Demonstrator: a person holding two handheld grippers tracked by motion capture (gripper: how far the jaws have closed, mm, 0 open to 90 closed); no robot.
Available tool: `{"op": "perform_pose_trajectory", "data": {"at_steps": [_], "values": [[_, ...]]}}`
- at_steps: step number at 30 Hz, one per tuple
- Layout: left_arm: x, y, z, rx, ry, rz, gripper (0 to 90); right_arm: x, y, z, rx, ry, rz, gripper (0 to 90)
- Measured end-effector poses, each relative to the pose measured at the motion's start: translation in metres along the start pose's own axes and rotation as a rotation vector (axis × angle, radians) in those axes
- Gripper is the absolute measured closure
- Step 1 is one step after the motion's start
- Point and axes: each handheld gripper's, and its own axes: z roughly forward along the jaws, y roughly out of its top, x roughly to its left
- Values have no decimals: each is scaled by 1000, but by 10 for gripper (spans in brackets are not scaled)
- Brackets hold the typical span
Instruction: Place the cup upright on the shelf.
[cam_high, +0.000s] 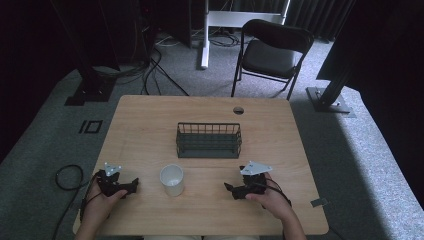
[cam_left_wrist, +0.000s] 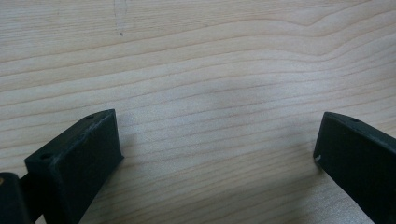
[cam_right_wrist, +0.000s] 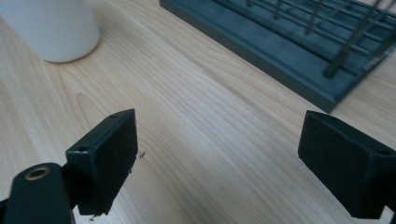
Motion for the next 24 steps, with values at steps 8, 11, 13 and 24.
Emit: {"op": "perform_pose_trajectory", "data": {"at_steps": [8, 11, 13, 24], "values": [[0, 0, 0, 0, 0, 0, 10, 10, 6, 4, -9, 41, -18, 117], [0, 0, 0, 0, 0, 0, 10, 14, 9, 7, -11, 52, -32, 117], [0, 0, 0, 0, 0, 0, 10, 17, 11, 8, -11, 57, -40, 117], [0, 0, 0, 0, 0, 0, 10, 31, 20, 17, -13, 98, -76, 117]]}}
